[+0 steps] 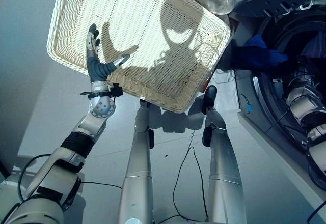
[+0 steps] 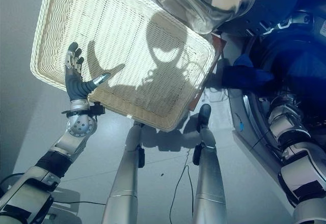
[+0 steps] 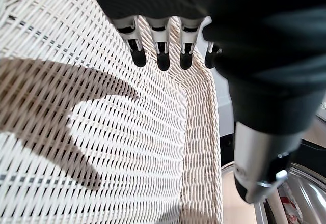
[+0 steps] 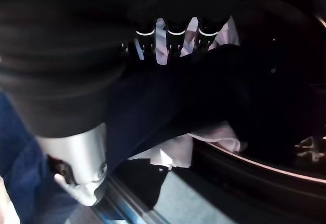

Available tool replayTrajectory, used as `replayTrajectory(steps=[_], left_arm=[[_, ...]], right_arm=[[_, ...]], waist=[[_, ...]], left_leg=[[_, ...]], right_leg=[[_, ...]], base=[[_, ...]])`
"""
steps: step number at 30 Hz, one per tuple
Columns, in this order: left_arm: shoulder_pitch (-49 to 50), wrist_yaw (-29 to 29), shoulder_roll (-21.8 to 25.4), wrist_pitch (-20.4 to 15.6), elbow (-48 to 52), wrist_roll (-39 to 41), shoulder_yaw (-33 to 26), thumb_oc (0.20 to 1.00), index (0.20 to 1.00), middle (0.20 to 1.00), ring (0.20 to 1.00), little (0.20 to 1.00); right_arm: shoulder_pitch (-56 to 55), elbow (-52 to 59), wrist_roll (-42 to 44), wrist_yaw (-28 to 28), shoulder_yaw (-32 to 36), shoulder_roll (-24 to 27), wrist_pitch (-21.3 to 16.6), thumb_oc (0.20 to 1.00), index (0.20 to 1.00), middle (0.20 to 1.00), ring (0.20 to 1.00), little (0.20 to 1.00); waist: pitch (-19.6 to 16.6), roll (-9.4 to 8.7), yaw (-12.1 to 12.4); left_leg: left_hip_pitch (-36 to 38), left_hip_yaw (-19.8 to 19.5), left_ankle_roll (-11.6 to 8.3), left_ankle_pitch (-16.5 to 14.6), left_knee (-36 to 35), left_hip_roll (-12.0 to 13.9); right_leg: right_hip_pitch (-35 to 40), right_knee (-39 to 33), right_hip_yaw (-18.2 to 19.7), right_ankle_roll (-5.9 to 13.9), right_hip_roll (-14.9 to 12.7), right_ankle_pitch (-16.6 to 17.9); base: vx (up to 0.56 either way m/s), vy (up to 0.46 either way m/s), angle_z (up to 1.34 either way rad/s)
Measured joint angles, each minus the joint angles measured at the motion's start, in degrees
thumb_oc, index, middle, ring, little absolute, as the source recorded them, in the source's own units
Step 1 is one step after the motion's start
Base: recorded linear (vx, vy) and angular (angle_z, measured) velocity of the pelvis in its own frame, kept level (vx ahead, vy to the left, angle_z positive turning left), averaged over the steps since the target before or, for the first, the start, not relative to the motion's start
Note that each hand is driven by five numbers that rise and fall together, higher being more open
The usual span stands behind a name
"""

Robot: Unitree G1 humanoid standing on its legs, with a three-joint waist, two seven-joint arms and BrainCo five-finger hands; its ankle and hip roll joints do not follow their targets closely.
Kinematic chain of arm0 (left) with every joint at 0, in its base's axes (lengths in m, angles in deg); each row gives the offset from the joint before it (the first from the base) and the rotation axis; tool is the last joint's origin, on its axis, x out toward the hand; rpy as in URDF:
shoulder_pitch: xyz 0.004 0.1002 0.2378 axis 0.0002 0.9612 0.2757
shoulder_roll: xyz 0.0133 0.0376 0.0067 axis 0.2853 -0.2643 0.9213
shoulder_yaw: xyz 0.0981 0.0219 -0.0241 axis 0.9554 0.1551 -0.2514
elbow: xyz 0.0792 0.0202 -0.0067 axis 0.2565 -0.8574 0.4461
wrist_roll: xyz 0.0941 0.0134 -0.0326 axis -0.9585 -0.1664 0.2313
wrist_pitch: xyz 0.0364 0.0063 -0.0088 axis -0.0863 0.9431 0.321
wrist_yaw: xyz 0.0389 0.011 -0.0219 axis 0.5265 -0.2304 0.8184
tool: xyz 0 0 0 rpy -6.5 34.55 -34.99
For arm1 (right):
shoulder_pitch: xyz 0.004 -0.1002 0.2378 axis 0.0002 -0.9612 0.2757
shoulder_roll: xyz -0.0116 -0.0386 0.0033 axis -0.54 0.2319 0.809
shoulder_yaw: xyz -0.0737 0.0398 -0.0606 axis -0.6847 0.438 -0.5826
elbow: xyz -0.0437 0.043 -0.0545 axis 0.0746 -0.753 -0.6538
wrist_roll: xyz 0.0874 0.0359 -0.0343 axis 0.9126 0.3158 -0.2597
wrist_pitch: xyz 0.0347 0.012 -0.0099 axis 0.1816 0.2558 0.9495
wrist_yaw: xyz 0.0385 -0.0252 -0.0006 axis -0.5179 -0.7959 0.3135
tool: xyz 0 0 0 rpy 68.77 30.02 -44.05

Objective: Put the clothes into the washing machine.

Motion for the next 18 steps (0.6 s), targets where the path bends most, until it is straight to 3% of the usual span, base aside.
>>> replayTrajectory(steps=[10, 11, 13, 14, 16, 18], left_arm=[[-0.19, 0.00, -0.83, -0.04, -0.36, -0.39, 0.01, 1.000, 1.000, 1.000, 1.000, 1.000], [-0.55, 0.00, -2.33, -0.05, -0.43, -0.42, 0.13, 1.000, 1.000, 1.000, 1.000, 1.000], [-0.55, 0.00, -2.33, -0.05, -0.43, -0.42, 0.13, 1.000, 1.000, 1.000, 1.000, 1.000], [-0.85, 0.01, -2.45, -0.07, -0.47, -0.42, 0.10, 1.000, 1.000, 1.000, 1.000, 1.000], [-0.85, 0.01, -2.45, -0.07, -0.47, -0.42, 0.10, 1.000, 1.000, 1.000, 1.000, 1.000], [-1.62, 0.10, -3.34, -0.13, -0.49, -0.44, 0.23, 1.000, 1.000, 1.000, 1.000, 1.000]], right_arm=[[2.15, -1.79, -1.67, 0.42, -0.16, -1.81, 1.44, 1.000, 1.000, 1.000, 1.000, 1.000], [2.92, -3.41, -2.27, 0.44, -0.62, -2.29, 2.48, 0.376, 0.376, 0.376, 0.376, 0.376], [2.92, -3.41, -2.27, 0.44, -0.62, -2.29, 2.48, 0.376, 0.376, 0.376, 0.376, 0.376], [4.47, -3.74, -2.39, 0.33, -1.41, -2.46, 3.69, 0.200, 0.200, 0.200, 0.200, 0.200], [4.47, -3.74, -2.39, 0.33, -1.41, -2.46, 3.69, 0.200, 0.200, 0.200, 0.200, 0.200], [8.95, -6.27, -2.68, -0.78, -2.33, -2.68, 5.97, 0.200, 0.200, 0.200, 0.200, 0.200]], waist=[[-0.11, 0.20, 0.33], [-0.15, 0.28, 1.50], [-0.15, 0.28, 1.50], [-0.16, 0.30, 2.00], [-0.16, 0.30, 2.00], [-0.17, 0.67, 2.89]], left_leg=[[-0.09, 0.11, 0.00, 0.00, -0.14, -0.02], [-0.10, 0.17, -0.01, -0.01, -0.18, -0.03], [-0.10, 0.17, -0.01, -0.01, -0.18, -0.03], [-0.29, 0.20, -0.12, 0.07, -0.34, -0.12], [-0.29, 0.20, -0.12, 0.07, -0.34, -0.12], [-0.86, 0.37, -0.23, 0.15, -0.28, -0.17]], right_leg=[[-0.31, 0.01, 0.13, -0.02, -0.02, -0.03], [-0.42, 0.03, 0.16, -0.07, -0.04, -0.14], [-0.42, 0.03, 0.16, -0.07, -0.04, -0.14], [-1.05, 0.82, 0.23, -0.14, -0.19, -0.63], [-1.05, 0.82, 0.23, -0.14, -0.19, -0.63], [-1.88, 0.98, 0.29, -0.23, -0.29, -0.59]], base=[[0.00, 0.000, 0.00], [0.00, 0.000, 0.00], [0.00, 0.000, 0.00], [0.00, 0.000, 0.00], [0.00, 0.021, 0.00], [0.00, 0.073, -0.01]])
